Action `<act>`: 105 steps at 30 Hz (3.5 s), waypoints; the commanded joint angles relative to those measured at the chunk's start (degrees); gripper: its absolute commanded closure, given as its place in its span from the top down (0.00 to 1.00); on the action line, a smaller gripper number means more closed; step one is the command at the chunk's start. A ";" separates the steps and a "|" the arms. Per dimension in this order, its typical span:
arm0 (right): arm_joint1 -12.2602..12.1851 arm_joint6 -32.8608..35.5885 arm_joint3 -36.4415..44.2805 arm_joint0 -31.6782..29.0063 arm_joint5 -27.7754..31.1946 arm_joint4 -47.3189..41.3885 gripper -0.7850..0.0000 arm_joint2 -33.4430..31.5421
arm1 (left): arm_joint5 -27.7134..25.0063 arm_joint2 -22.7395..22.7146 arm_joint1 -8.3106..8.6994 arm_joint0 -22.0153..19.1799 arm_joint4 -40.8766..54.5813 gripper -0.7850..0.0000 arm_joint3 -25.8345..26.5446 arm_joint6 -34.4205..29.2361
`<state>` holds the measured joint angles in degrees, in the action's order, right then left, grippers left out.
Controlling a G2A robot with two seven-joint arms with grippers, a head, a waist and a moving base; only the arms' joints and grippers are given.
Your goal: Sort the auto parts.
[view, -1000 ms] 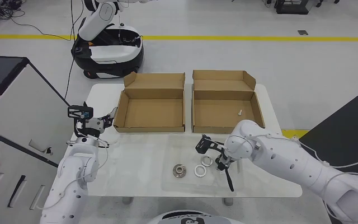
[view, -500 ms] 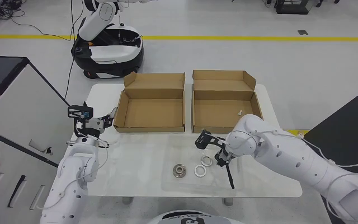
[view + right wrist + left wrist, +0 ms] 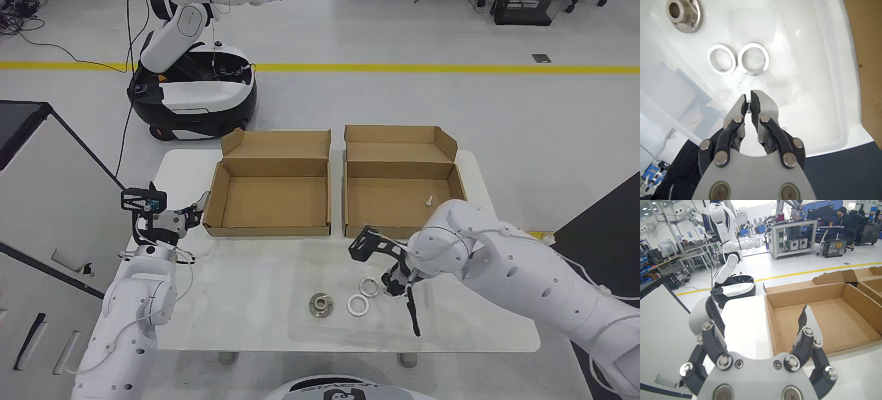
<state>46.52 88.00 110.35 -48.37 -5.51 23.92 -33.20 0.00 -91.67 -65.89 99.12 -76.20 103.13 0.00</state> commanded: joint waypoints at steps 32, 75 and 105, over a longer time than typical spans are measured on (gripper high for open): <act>-5.72 -10.49 -0.68 -9.55 -0.89 -46.65 0.00 -30.37 | 0.00 0.00 0.00 0.00 0.00 1.00 0.00 0.00; 1.44 -6.76 -8.31 -1.19 5.21 -101.73 0.00 -29.43 | 0.00 0.00 0.00 0.00 0.00 1.00 0.00 0.00; 4.36 -13.15 -6.63 -1.50 2.83 -98.57 0.00 -26.47 | 0.00 0.00 0.00 0.00 0.00 1.00 0.00 0.00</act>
<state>50.87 74.85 103.46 -49.60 -2.52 -75.21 -59.37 0.00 -91.67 -65.89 99.12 -76.20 103.13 0.00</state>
